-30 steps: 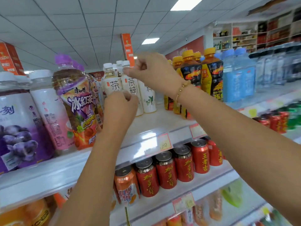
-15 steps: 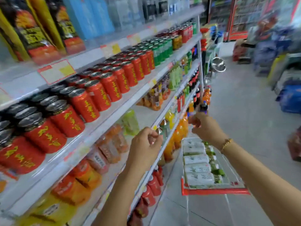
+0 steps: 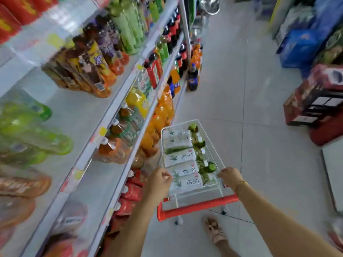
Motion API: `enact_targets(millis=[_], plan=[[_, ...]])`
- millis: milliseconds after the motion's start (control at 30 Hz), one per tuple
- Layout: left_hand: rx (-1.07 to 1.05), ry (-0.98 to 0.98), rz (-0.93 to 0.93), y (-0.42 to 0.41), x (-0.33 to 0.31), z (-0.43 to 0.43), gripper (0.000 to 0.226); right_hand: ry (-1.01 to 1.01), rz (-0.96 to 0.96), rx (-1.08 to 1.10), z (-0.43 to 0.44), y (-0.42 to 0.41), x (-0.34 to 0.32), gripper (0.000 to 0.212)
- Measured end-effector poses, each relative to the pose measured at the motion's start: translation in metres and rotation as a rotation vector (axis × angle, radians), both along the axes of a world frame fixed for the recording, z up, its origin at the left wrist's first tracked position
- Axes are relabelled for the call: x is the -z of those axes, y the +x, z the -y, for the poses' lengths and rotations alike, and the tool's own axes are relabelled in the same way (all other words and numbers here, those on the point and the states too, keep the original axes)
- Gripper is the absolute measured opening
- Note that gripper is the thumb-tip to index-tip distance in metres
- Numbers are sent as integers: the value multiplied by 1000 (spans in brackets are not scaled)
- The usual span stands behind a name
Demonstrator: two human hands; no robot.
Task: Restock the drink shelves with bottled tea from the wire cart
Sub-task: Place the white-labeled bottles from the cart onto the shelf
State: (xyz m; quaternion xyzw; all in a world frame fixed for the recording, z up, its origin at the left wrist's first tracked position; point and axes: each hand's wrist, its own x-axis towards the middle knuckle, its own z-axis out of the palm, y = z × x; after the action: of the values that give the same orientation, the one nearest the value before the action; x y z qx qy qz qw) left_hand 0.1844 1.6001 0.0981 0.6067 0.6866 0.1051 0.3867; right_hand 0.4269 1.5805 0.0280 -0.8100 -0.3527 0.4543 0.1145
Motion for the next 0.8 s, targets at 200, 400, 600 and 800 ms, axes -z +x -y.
enact_targets(millis=[200,400,600,800], plan=[[171,-222,-104,36,111,-52,39,-123,-206,158,-31,-9,73,42],[294,-284,-188,52,172,-46,43,-237,-342,-36,-56,-2,108,46],[391,-209,-181,40,176,-47,54,-246,-474,17,-55,8,122,29],[568,-121,-250,27,171,-49,79,-14,-392,-33,-39,-5,94,18]])
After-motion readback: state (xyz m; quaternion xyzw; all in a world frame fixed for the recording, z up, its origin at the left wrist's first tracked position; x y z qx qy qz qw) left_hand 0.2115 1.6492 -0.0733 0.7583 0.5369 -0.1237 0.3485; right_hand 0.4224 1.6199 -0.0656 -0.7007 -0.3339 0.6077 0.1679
